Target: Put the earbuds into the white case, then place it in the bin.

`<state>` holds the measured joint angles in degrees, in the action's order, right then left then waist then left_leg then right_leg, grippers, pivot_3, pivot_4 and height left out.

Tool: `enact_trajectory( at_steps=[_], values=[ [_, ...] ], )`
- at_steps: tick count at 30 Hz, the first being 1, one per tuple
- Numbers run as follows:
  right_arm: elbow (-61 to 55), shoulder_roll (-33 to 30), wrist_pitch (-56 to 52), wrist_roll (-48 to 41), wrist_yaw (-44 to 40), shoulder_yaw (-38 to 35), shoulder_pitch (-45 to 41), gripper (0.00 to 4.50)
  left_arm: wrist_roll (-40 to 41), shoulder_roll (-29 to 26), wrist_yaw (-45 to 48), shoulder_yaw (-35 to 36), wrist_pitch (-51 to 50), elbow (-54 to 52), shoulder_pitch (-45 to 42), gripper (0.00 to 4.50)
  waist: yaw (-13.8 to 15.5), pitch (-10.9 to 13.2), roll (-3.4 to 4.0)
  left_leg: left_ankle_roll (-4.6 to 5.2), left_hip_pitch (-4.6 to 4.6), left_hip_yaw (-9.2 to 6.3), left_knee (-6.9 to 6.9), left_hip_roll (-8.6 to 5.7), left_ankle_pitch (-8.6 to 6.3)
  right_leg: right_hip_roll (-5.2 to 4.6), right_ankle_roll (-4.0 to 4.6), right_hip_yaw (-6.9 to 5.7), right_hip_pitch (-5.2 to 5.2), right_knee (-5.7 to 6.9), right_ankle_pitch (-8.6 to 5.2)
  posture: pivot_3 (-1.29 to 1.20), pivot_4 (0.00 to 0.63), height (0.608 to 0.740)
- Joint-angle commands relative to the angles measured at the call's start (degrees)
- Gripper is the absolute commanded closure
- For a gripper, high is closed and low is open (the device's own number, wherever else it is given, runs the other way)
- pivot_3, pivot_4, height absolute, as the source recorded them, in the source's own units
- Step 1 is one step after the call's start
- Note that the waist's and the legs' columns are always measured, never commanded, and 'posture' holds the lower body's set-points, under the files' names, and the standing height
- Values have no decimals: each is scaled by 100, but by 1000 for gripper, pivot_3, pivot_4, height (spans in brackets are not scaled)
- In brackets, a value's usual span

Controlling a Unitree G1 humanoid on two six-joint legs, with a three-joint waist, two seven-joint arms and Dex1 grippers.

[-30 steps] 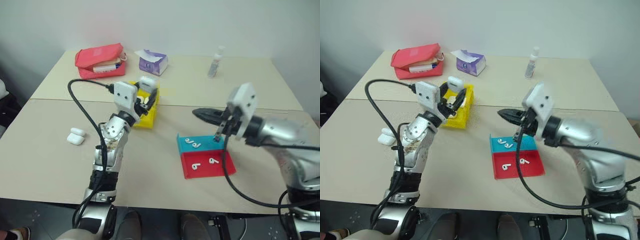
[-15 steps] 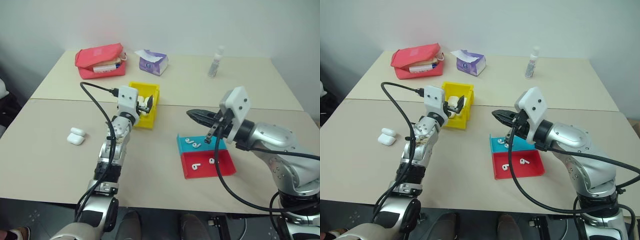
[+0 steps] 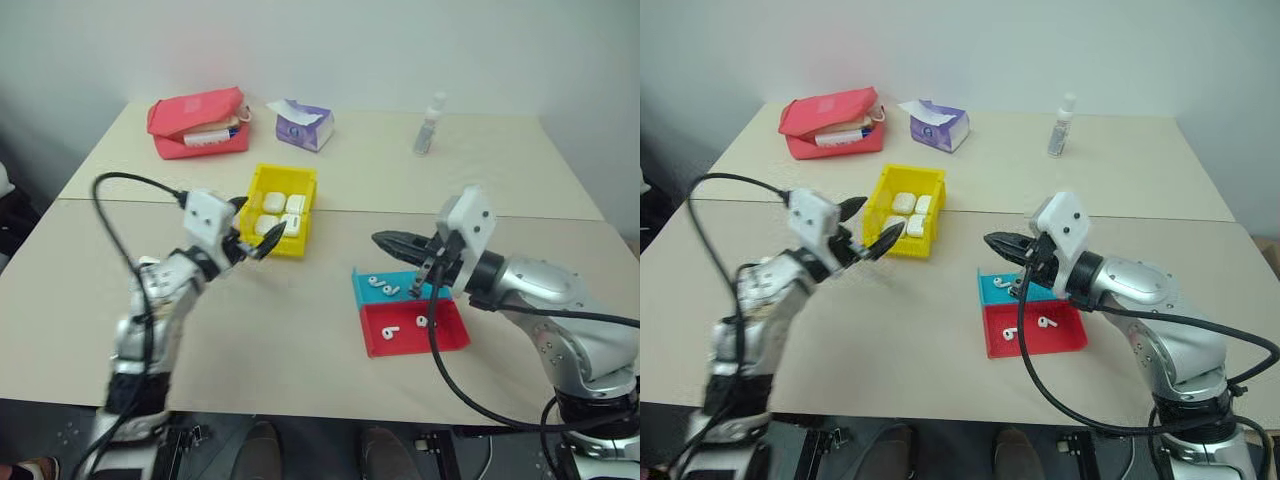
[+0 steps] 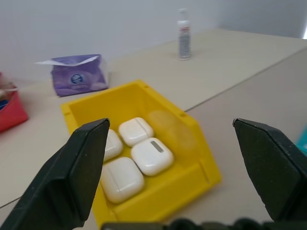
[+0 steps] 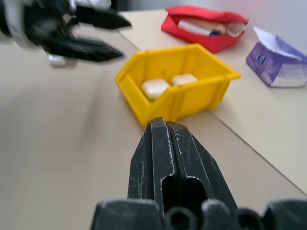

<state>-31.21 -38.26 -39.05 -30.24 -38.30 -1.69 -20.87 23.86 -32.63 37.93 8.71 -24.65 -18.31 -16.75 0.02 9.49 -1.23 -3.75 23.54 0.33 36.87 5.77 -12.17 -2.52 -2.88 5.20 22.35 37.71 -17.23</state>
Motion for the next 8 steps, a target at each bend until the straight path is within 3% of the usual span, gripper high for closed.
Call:
enact_trajectory(
  at_steps=[1,5,8],
  values=[
    [-109,-325,337,68,-376,-199,198,4500,864,-660,826,612,-390,-814,507,17,-1,0,0,0,-1,0,0,0,0,0,0,0,-1,0,0,0,150,740],
    [-102,-777,589,-73,-874,-770,766,4500,1621,-1403,1620,1420,-590,-1394,1349,17,3,1,-3,1,-1,1,-2,1,-1,-2,1,-2,-4,-7,-1,0,150,740],
    [-125,-1005,677,-230,-1158,-1195,1072,4500,2024,-1637,1735,1862,-756,-1570,1618,17,6,2,-4,2,-3,0,-2,1,-2,-3,1,-3,-5,-5,-1,0,150,740]
  ],
)
